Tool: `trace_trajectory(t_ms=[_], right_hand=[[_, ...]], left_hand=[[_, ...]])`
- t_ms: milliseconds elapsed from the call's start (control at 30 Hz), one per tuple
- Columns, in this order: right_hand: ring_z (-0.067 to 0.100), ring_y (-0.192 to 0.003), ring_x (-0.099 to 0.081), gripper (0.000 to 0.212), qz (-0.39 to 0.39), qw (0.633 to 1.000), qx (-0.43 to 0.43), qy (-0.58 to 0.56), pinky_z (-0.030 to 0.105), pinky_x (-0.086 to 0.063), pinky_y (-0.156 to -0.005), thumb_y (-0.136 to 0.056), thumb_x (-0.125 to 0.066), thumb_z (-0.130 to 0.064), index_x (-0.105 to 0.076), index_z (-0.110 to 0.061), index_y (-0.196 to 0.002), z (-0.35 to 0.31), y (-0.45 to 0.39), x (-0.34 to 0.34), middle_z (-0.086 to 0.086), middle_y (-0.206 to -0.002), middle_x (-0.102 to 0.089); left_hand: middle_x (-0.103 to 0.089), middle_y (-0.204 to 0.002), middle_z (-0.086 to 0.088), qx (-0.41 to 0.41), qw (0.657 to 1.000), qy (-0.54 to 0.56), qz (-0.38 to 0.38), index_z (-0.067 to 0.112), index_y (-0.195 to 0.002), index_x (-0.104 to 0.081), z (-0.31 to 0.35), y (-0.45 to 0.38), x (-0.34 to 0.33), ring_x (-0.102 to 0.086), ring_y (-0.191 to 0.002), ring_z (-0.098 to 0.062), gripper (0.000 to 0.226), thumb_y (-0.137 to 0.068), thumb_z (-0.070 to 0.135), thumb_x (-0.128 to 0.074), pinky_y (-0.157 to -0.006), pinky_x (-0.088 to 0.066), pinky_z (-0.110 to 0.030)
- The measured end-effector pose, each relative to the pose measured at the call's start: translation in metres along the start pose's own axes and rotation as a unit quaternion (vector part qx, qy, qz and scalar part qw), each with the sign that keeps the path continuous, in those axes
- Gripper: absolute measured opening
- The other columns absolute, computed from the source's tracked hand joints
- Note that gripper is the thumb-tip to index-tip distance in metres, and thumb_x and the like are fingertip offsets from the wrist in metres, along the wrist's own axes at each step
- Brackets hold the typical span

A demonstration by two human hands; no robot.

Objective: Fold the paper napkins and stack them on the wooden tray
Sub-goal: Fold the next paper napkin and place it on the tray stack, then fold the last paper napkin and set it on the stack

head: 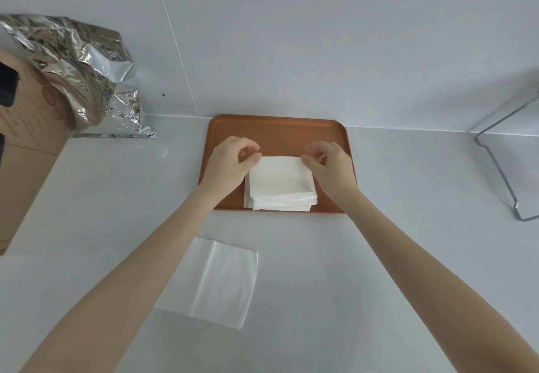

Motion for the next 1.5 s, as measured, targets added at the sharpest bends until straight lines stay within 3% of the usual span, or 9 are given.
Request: trace_trajectory(t_ms=[133, 267, 367, 533, 667, 867, 1033, 1267, 1500], right_hand=[[0.014, -0.063, -0.051, 0.010, 0.014, 0.994, 0.107, 0.009, 0.033, -0.048, -0.065, -0.080, -0.065, -0.012, -0.065, -0.016, -0.089, -0.023, 0.034, 0.012, 0.000, -0.085, -0.055], [0.016, -0.062, -0.056, 0.006, -0.113, 0.977, 0.180, 0.011, 0.035, -0.049, -0.060, -0.079, -0.066, -0.011, -0.066, -0.017, -0.079, -0.037, 0.102, 0.000, 0.003, -0.078, -0.064], [0.018, -0.066, -0.059, 0.005, -0.210, 0.961, 0.178, 0.018, 0.036, -0.051, -0.066, -0.080, -0.065, -0.012, -0.067, -0.017, -0.079, -0.033, 0.145, -0.018, 0.005, -0.081, -0.068], [0.020, -0.072, -0.058, 0.007, -0.280, 0.935, 0.210, 0.053, 0.032, -0.049, -0.066, -0.082, -0.063, -0.015, -0.069, -0.015, -0.083, -0.027, 0.187, -0.044, 0.007, -0.080, -0.068], [0.021, -0.080, -0.058, 0.016, -0.299, 0.918, 0.242, 0.097, 0.025, -0.039, -0.064, -0.079, -0.065, -0.019, -0.067, -0.013, -0.093, -0.026, 0.203, -0.055, 0.007, -0.091, -0.068], [0.029, -0.070, -0.057, 0.016, -0.281, 0.904, 0.290, 0.138, 0.035, -0.050, -0.055, -0.082, -0.052, -0.019, -0.066, -0.012, -0.083, -0.021, 0.214, -0.064, 0.009, -0.079, -0.066], [0.024, -0.070, -0.056, 0.016, -0.259, 0.930, 0.241, 0.101, 0.027, -0.040, -0.058, -0.085, -0.049, -0.015, -0.064, -0.011, -0.086, -0.022, 0.213, -0.057, 0.010, -0.077, -0.068], [0.016, -0.064, -0.054, 0.009, -0.260, 0.953, 0.149, 0.040, 0.017, -0.041, -0.060, -0.085, -0.054, -0.010, -0.062, -0.009, -0.087, -0.014, 0.208, -0.041, 0.013, -0.078, -0.070], [0.012, -0.065, -0.053, 0.009, -0.202, 0.975, 0.093, 0.022, 0.026, -0.048, -0.069, -0.083, -0.062, -0.017, -0.063, -0.008, -0.082, -0.008, 0.202, -0.034, 0.010, -0.078, -0.071]], left_hand=[[-0.064, -0.092, -0.007, -0.089, 0.995, -0.053, 0.009, 0.014, -0.085, -0.067, 0.015, 0.027, 0.016, -0.056, -0.086, -0.020, 0.008, -0.078, 0.011, -0.064, -0.079, -0.045, -0.033], [-0.066, -0.075, -0.002, -0.126, 0.987, -0.009, -0.098, 0.014, -0.076, -0.070, 0.020, 0.073, 0.017, -0.056, -0.068, -0.002, 0.007, -0.074, 0.007, -0.068, -0.064, -0.043, -0.011], [-0.060, -0.071, 0.011, -0.110, 0.979, -0.001, -0.173, 0.016, -0.079, -0.071, 0.012, 0.105, 0.009, -0.057, -0.070, -0.003, 0.010, -0.073, 0.008, -0.070, -0.060, -0.036, -0.003], [-0.060, -0.095, 0.001, -0.075, 0.966, -0.093, -0.231, 0.018, -0.100, -0.066, -0.006, 0.131, -0.005, -0.053, -0.094, -0.014, 0.022, -0.079, 0.013, -0.063, -0.085, -0.045, -0.032], [-0.057, -0.106, -0.006, -0.077, 0.966, -0.121, -0.217, 0.019, -0.111, -0.060, -0.010, 0.139, -0.010, -0.046, -0.106, -0.017, 0.030, -0.081, 0.012, -0.059, -0.087, -0.041, -0.029], [-0.057, -0.106, -0.007, -0.076, 0.966, -0.127, -0.210, 0.016, -0.107, -0.062, -0.010, 0.142, -0.015, -0.048, -0.104, -0.019, 0.026, -0.083, 0.010, -0.057, -0.085, -0.045, -0.034], [-0.056, -0.102, -0.004, -0.053, 0.967, -0.129, -0.215, 0.015, -0.092, -0.064, -0.007, 0.137, -0.018, -0.048, -0.103, -0.019, 0.013, -0.082, 0.013, -0.057, -0.085, -0.046, -0.036], [-0.056, -0.102, -0.006, -0.058, 0.945, -0.171, -0.274, 0.018, -0.100, -0.059, 0.001, 0.127, -0.027, -0.048, -0.099, -0.019, 0.027, -0.082, 0.004, -0.047, -0.077, -0.043, -0.033], [-0.054, -0.088, -0.003, -0.056, 0.949, -0.170, -0.259, 0.012, -0.084, -0.062, 0.001, 0.122, -0.026, -0.052, -0.093, -0.019, 0.009, -0.079, 0.008, -0.055, -0.076, -0.043, -0.033]])
Point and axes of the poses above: each hand's wrist, its own y-axis away from the middle knuckle, its own x-axis out of the back of the hand, z = x × y, the point moved 2 cm from there along -y, towards the middle knuckle
